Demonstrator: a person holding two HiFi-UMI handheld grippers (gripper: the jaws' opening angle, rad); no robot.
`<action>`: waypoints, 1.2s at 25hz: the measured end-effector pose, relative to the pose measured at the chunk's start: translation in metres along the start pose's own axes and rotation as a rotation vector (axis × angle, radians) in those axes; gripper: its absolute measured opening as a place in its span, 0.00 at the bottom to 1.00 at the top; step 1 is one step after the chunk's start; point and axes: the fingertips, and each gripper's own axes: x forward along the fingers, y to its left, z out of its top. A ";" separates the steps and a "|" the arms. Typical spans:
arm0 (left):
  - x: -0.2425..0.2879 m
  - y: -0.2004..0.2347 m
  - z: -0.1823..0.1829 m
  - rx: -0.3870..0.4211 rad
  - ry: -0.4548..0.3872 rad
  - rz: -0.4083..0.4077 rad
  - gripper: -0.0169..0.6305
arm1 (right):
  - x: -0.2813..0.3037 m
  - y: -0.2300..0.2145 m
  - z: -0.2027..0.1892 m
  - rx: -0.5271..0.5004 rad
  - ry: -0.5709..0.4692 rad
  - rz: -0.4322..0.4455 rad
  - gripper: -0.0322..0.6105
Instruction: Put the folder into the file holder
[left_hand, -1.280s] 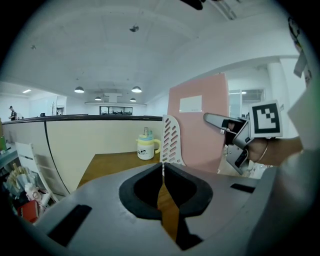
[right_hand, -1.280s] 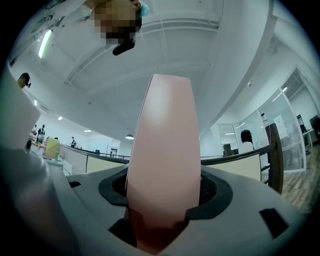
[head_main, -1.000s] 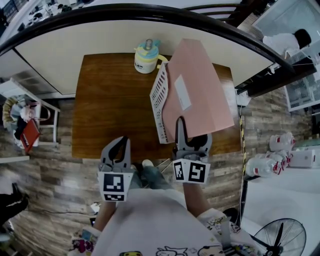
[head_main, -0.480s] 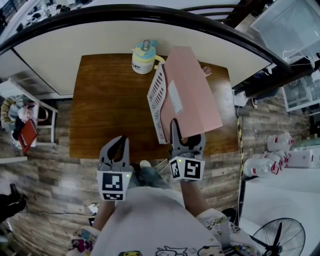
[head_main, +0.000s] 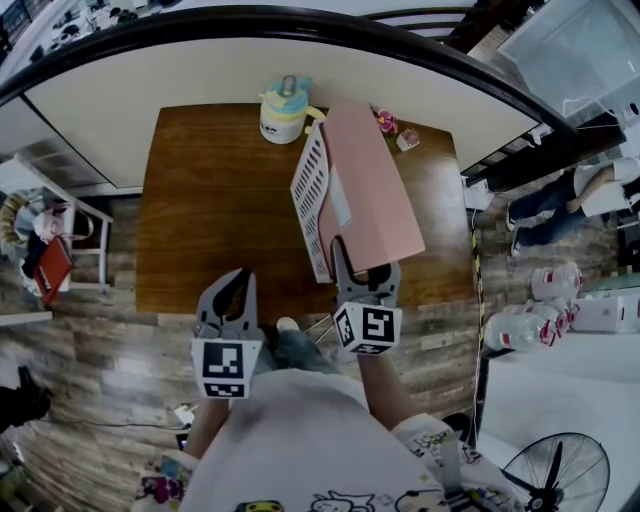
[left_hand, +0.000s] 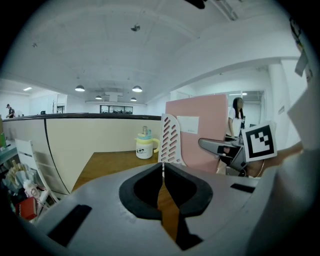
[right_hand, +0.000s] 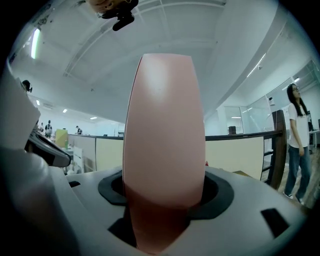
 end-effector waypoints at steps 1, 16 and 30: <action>0.000 0.000 0.000 0.000 0.000 0.000 0.05 | 0.001 0.000 -0.003 -0.003 0.008 0.002 0.49; -0.001 0.000 -0.008 -0.010 0.007 0.011 0.05 | 0.005 0.003 -0.044 -0.042 0.114 0.027 0.49; -0.001 0.002 -0.007 -0.014 -0.001 0.009 0.05 | 0.002 0.005 -0.054 -0.056 0.170 0.067 0.50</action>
